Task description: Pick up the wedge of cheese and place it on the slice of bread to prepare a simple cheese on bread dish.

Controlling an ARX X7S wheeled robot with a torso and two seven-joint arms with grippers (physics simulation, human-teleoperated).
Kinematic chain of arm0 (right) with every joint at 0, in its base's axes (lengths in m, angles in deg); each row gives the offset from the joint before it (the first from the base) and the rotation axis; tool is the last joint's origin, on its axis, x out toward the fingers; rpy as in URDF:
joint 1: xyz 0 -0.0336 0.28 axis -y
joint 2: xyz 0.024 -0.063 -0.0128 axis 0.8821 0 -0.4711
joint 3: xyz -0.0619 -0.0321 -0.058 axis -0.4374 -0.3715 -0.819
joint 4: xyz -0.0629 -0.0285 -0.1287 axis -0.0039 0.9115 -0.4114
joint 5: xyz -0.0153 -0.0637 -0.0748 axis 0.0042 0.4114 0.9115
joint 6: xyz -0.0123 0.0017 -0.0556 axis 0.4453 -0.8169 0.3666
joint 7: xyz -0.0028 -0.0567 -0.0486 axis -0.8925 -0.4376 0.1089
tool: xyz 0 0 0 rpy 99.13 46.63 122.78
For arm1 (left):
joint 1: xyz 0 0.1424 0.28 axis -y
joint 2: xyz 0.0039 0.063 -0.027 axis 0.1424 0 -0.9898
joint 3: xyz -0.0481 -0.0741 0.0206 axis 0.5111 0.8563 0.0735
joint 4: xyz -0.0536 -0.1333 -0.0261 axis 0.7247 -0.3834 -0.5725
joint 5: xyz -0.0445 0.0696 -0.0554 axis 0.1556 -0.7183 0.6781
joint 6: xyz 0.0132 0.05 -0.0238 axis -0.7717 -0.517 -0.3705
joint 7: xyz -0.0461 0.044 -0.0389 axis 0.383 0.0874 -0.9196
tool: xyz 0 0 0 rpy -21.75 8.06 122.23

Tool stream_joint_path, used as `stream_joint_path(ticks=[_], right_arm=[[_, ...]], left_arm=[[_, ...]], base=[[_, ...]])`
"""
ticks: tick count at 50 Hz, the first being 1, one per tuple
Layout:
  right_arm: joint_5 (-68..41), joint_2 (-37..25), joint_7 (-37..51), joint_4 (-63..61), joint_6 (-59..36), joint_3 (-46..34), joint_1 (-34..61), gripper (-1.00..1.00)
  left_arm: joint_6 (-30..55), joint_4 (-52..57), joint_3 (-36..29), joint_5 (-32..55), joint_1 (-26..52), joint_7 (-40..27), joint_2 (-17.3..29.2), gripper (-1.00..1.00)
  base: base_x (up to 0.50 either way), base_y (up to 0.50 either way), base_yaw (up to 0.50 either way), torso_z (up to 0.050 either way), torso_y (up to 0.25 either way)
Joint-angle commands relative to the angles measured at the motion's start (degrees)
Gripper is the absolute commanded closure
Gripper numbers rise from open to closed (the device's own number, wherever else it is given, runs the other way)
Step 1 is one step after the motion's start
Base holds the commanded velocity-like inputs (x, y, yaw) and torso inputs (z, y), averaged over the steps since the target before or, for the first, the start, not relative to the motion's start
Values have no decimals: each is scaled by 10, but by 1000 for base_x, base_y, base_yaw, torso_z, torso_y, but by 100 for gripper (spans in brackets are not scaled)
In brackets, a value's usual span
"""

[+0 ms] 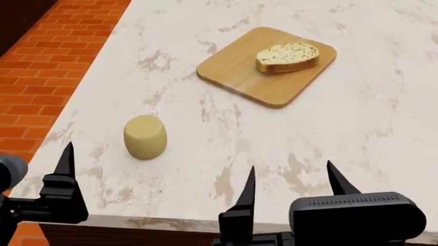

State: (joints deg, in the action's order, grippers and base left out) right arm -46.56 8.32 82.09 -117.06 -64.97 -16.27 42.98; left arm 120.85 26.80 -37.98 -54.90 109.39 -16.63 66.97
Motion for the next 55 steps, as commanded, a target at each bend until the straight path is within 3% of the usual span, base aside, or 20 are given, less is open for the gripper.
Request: stream_joint_path(ticks=[1,47,55], right_arm=[[6,-11,5,6,9,-17,-1,-100],[-28,-12,7,9,9,-9,6,-100],[-40,-3,18,7,-16,7,15,-100]], left_arm=[[0,-5,-1,8,4,-7,3,-100],[5,-8,8,51,11,-30,9,-100],[-5,-10,8,55,8,-35,12,-100]], base=[[0,0,500,0,0],[0,0,500,0,0],[50,13,13,0,0]])
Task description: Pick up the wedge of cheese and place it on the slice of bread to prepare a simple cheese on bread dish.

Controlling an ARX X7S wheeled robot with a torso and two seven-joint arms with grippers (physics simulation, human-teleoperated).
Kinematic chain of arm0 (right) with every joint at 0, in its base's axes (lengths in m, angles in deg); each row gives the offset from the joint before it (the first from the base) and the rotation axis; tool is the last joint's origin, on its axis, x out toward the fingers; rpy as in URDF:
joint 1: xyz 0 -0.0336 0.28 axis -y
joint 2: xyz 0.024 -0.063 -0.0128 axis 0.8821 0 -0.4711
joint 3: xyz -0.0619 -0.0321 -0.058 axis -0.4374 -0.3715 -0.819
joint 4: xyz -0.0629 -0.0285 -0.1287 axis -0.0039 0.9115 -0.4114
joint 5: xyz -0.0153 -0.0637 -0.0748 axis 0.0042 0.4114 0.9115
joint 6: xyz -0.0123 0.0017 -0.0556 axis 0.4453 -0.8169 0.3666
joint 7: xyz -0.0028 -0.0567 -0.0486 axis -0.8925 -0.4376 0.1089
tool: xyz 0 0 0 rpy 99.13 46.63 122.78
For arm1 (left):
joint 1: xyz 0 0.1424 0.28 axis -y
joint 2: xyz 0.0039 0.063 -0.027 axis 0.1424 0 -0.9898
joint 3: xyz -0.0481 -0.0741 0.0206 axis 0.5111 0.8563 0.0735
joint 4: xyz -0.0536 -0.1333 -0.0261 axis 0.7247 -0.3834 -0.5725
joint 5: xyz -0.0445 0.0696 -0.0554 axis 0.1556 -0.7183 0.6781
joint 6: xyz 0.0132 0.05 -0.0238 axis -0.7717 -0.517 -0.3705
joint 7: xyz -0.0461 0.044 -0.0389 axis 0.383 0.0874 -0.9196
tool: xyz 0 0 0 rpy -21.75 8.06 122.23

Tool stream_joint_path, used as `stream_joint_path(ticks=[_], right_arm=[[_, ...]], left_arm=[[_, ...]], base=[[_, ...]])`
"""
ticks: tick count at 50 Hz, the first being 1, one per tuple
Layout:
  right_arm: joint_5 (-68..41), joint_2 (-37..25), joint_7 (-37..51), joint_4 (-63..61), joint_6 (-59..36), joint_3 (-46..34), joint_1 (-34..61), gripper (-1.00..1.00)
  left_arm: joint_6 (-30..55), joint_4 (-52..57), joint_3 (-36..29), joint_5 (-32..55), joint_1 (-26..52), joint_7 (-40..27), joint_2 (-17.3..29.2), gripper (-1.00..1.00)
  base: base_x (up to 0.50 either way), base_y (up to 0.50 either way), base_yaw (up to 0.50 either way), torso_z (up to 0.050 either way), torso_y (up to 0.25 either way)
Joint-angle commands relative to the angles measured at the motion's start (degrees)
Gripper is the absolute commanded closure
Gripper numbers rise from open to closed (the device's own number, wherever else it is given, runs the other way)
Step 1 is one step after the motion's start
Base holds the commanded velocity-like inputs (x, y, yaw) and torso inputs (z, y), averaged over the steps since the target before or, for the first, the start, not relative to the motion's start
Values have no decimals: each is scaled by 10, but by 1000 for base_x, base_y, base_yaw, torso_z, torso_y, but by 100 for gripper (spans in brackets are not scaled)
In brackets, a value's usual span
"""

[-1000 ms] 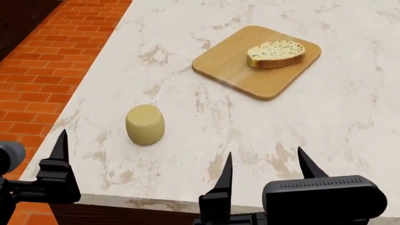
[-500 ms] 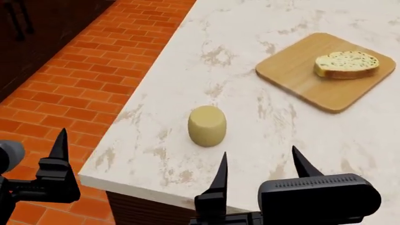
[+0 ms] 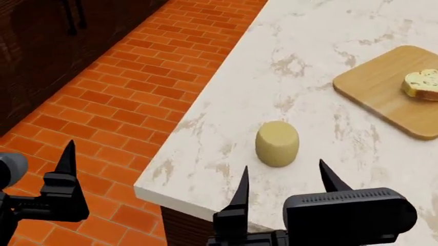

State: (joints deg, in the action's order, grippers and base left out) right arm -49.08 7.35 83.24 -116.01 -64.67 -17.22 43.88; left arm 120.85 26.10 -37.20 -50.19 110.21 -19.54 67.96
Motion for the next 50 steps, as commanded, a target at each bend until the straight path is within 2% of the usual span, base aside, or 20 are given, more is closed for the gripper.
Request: stream_joint_path(ticks=[1,35,50], right_arm=[[-18,9,6,-1,-19,19,6,-100],[-55,11,19,-14,-44,40,11,-100],[-61,7,23,-12,-36,41,11,-100]], left_arm=[[-7,-3,-1,9,-1,-7,3,-100],[-14,-7,1,34,-1,-25,11,-100],[-18,-6,2,45,-1,-35,15,-100]], base=[[239,48,0,0,0],[414,-159,0,0,0],[344,-31,0,0,1]])
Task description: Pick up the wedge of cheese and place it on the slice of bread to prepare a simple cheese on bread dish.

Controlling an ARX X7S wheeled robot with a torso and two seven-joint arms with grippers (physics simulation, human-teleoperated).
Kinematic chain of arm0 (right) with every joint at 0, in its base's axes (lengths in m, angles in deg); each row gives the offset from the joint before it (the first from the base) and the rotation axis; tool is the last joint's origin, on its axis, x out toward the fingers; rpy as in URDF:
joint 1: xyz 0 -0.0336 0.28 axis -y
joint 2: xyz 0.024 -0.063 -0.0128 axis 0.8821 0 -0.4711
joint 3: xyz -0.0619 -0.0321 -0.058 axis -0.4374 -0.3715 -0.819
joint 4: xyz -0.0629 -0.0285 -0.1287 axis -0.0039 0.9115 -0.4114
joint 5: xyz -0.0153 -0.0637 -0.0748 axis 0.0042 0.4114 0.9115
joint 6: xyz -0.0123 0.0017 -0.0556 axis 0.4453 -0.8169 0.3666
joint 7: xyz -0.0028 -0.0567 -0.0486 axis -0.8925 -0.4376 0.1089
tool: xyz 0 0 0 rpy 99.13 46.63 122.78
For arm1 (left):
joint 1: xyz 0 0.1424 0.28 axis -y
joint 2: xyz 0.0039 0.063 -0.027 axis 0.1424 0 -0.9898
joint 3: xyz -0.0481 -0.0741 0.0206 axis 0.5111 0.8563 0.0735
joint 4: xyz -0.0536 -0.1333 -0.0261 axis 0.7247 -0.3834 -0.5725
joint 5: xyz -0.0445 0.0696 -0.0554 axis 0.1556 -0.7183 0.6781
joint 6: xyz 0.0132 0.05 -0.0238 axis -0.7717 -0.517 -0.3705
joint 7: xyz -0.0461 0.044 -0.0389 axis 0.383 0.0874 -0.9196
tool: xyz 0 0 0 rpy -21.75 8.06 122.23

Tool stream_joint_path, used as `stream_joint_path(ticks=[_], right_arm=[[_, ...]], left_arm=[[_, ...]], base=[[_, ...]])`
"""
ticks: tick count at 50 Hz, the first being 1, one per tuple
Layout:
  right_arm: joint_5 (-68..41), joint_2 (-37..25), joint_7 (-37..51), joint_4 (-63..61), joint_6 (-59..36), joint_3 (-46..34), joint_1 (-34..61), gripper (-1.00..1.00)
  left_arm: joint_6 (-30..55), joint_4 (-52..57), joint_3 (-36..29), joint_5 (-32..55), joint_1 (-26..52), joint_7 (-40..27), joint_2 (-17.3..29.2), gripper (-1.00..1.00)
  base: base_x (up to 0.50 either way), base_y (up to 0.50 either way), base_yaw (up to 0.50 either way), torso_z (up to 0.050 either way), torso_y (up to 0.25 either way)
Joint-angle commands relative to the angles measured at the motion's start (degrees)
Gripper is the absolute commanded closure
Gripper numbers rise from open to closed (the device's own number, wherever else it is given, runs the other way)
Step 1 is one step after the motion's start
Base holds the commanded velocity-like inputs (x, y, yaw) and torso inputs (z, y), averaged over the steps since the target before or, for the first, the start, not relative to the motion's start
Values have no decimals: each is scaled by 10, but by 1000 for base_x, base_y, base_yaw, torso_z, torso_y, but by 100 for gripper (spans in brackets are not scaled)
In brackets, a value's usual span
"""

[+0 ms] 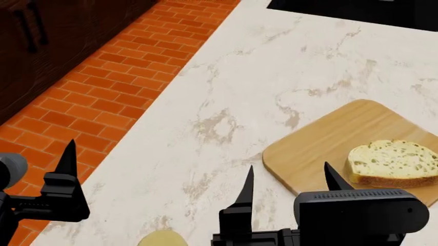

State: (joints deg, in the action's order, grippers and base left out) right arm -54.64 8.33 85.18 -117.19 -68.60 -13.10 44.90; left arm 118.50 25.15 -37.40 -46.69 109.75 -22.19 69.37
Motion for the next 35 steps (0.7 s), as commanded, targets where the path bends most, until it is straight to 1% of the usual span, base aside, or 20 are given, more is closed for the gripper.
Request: stream_joint_path(ticks=[1,10,13,15,19,21,22,23,24,25,26,27,28,30,31,32,33,34,35], right_arm=[[-5,-3,3,1,4,-2,0,-100],[-9,-6,7,-1,4,-3,-2,-100],[-14,-9,3,-6,5,-7,-6,-100],[-31,-7,-1,-20,-5,2,-6,-100],[-33,-7,2,-20,-5,3,-4,-100],[-38,-7,2,-23,-6,7,-4,-100],[-39,-8,2,-24,-5,8,-5,-100],[-39,-9,2,-24,-5,8,-6,-100],[-40,-11,2,-25,-4,7,-6,-100],[-43,-11,3,-28,-8,10,-4,-100],[-46,-11,4,-31,-11,11,-2,-100],[-49,-10,5,-33,-13,12,-1,-100],[-48,-11,6,-34,-11,10,-2,-100],[-51,-11,9,-39,-14,8,-3,-100],[-55,-12,12,-46,-20,10,-3,-100],[-58,-12,13,-48,-23,12,-3,-100],[-63,-13,17,-52,-28,14,-2,-100],[-69,-14,19,-58,-34,17,0,-100],[-72,-15,21,-61,-37,18,0,-100]], left_arm=[[6,4,4,11,4,-9,1,-100],[5,4,5,18,5,-15,3,-100],[-13,1,2,13,-3,-15,8,-100],[-1,6,6,19,3,-20,4,-100],[-15,-2,0,16,-3,-19,10,-100],[-6,17,9,15,-4,-30,17,-100],[13,41,70,46,-7,-22,-5,-100],[25,46,86,56,-6,-22,-8,-100],[1,57,66,50,-20,-58,45,-100],[4,57,136,96,-32,-58,41,-100],[-21,57,162,122,-47,-90,75,-100],[-35,57,196,159,-60,-110,99,-100],[-47,57,228,185,-67,-128,111,-100],[-62,51,318,225,-79,-142,114,-100],[-59,47,368,254,-87,-140,127,-100],[-52,50,375,252,-92,-151,140,-100],[-72,49,404,224,-118,-145,154,-100],[-89,30,425,205,-144,-128,156,-100],[-115,12,449,190,-164,-110,148,-100]], base=[[317,50,0,0,0],[295,88,0,0,0],[0,0,0,0,0],[0,0,0,0,0],[0,0,0,0,0],[6,2,0,0,0],[0,0,0,0,0],[0,0,0,0,0],[0,0,0,0,0],[0,0,0,0,0],[0,0,0,0,0],[0,0,0,0,0],[0,0,0,0,0],[0,0,0,0,0],[0,0,0,0,0],[0,0,3,0,0],[0,0,0,0,0],[0,0,0,0,0],[0,0,0,0,0]])
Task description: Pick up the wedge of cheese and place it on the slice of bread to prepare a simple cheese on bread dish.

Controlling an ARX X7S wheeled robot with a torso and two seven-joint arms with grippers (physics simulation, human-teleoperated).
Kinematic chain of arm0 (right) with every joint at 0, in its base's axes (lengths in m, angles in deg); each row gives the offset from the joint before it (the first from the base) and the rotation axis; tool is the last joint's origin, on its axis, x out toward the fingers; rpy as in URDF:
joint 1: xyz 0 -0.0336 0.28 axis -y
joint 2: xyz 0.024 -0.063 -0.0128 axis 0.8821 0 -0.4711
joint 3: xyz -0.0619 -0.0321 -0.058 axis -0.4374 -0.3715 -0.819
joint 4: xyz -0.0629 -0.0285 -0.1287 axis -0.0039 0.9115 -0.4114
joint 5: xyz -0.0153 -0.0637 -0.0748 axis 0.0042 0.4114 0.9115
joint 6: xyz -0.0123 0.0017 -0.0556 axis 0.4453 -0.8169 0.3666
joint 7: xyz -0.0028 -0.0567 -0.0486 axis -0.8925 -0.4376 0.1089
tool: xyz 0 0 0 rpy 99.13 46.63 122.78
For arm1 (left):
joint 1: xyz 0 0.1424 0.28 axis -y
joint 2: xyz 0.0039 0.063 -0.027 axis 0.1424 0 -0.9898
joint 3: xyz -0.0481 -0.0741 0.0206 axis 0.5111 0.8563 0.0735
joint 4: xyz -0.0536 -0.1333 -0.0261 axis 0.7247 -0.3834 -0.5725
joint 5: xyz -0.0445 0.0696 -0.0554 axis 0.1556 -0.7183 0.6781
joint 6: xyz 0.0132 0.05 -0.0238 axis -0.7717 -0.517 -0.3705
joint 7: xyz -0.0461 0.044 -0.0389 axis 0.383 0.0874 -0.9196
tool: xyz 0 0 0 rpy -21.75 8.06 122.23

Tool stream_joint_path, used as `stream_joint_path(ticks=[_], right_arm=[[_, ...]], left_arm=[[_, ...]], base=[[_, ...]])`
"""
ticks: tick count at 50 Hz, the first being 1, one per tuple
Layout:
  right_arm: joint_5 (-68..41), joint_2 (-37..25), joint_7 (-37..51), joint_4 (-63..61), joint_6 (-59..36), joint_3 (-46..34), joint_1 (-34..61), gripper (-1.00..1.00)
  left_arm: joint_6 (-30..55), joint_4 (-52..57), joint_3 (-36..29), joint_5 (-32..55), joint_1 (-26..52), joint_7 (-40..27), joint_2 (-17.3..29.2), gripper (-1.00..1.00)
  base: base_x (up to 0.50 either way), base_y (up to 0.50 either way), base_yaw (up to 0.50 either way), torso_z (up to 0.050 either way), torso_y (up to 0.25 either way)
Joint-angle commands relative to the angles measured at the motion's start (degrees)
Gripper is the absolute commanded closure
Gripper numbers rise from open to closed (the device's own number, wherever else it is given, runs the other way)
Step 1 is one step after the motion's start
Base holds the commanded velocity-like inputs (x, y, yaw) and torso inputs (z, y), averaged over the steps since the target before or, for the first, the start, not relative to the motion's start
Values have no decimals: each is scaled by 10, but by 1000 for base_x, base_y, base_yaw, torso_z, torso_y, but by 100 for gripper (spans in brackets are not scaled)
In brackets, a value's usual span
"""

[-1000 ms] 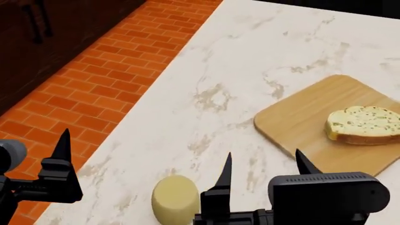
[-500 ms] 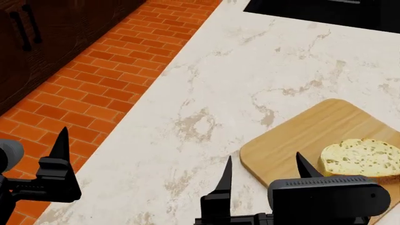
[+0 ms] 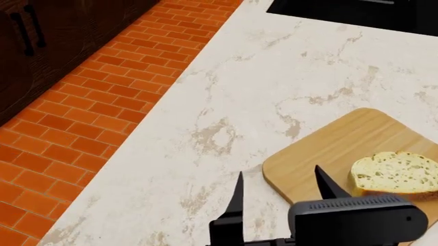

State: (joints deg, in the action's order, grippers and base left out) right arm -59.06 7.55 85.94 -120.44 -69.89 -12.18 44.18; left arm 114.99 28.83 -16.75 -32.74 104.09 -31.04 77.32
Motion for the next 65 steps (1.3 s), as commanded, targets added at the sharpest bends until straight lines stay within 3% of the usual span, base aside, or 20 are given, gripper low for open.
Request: stream_joint_path(ticks=[1,3,7,12,14,18,22,25,29,30,36,50,65], right_arm=[[-32,-8,16,-31,-26,9,7,-100],[-43,-8,23,-34,-30,11,9,-100],[-148,-20,47,-37,-35,46,14,-100],[-307,-146,141,-38,68,-20,17,-100],[-351,-217,187,-38,135,-90,32,-100],[-350,-366,245,-39,338,-348,124,-100],[-322,-433,298,-39,483,-633,292,-100],[-306,-444,324,-39,570,-826,420,-100],[-284,-415,380,-38,670,-1061,587,-100],[-284,-415,380,-38,670,-1061,587,-100],[-264,-381,427,-38,758,-1235,700,-100],[-222,-310,518,-38,837,-1418,805,-100],[-239,-277,527,-19,834,-1452,798,-100]], left_arm=[[-93,-32,260,40,-117,-17,64,-100],[-115,-28,289,22,-127,-21,58,-100],[-120,-21,244,-2,-136,-21,66,-100],[-123,-24,225,-16,-141,-27,74,-100],[-123,-22,202,-35,-143,-36,83,-100],[-123,-25,199,-32,-141,-38,84,-100],[-120,-29,192,-30,-138,-40,88,-100],[-118,-31,187,-30,-135,-45,90,-100],[-122,-30,185,-31,-135,-46,91,-100],[-123,-30,185,-31,-136,-46,91,-100],[-127,-30,187,-29,-138,-47,92,-100],[-132,-31,190,-23,-143,-50,94,-100],[-130,-35,188,-13,-143,-55,99,-100]], base=[[0,0,0,0,0],[5,0,0,0,0],[8,0,0,0,0],[5,-2,0,0,0],[13,-1,-2,0,0],[16,-4,-3,0,0],[35,-6,-4,0,0],[34,-11,-2,0,0],[17,-16,0,0,0],[6,-18,0,0,0],[6,-17,0,0,0],[4,-13,0,0,0],[1,-4,0,0,0]])
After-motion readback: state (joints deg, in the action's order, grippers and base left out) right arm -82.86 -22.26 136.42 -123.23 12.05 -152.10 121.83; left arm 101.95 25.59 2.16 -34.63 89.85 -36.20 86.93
